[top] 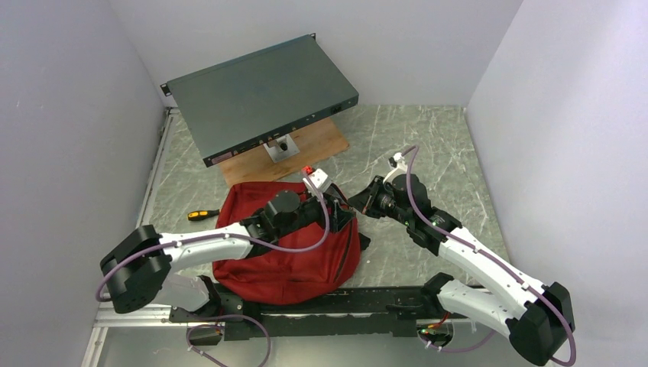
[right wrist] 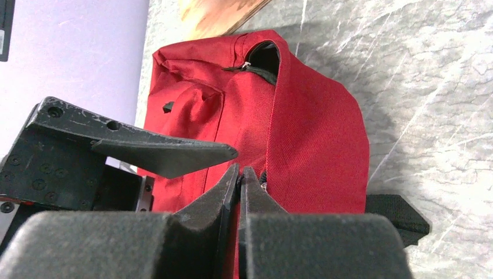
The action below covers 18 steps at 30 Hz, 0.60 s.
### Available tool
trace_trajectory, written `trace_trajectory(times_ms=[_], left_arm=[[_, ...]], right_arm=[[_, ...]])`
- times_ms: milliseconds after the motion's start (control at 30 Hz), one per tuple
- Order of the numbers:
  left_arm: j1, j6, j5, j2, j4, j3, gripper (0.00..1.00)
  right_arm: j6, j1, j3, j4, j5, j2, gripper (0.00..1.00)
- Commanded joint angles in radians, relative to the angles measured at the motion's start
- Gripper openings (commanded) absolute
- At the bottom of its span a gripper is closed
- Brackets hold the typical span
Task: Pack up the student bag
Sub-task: Zip the student bag at the center of the board.
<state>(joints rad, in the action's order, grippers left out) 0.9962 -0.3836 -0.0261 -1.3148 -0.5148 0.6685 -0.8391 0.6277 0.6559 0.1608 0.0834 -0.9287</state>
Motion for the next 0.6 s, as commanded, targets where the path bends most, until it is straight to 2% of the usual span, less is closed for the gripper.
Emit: trace_trajectory(times_ms=[0, 233, 433, 500, 567], left_arm=[[-0.004, 0.036, 0.023, -0.067, -0.178, 0.022, 0.70], [-0.002, 0.059, 0.024, -0.168, -0.194, 0.078, 0.54], [-0.003, 0.055, 0.106, -0.183, -0.255, 0.068, 0.42], [-0.003, 0.050, 0.131, -0.184, -0.263, 0.066, 0.34], [-0.004, 0.048, 0.155, -0.185, -0.247, 0.072, 0.27]], right_arm=[[-0.062, -0.003, 0.054, -0.060, 0.017, 0.024, 0.05], [-0.100, -0.003, 0.054, -0.061, 0.005, 0.037, 0.10], [-0.074, -0.003, 0.074, -0.038, 0.035, 0.004, 0.14], [-0.039, -0.003, 0.074, -0.029, 0.055, -0.003, 0.21], [0.012, -0.003, 0.084, -0.003, 0.067, -0.013, 0.35]])
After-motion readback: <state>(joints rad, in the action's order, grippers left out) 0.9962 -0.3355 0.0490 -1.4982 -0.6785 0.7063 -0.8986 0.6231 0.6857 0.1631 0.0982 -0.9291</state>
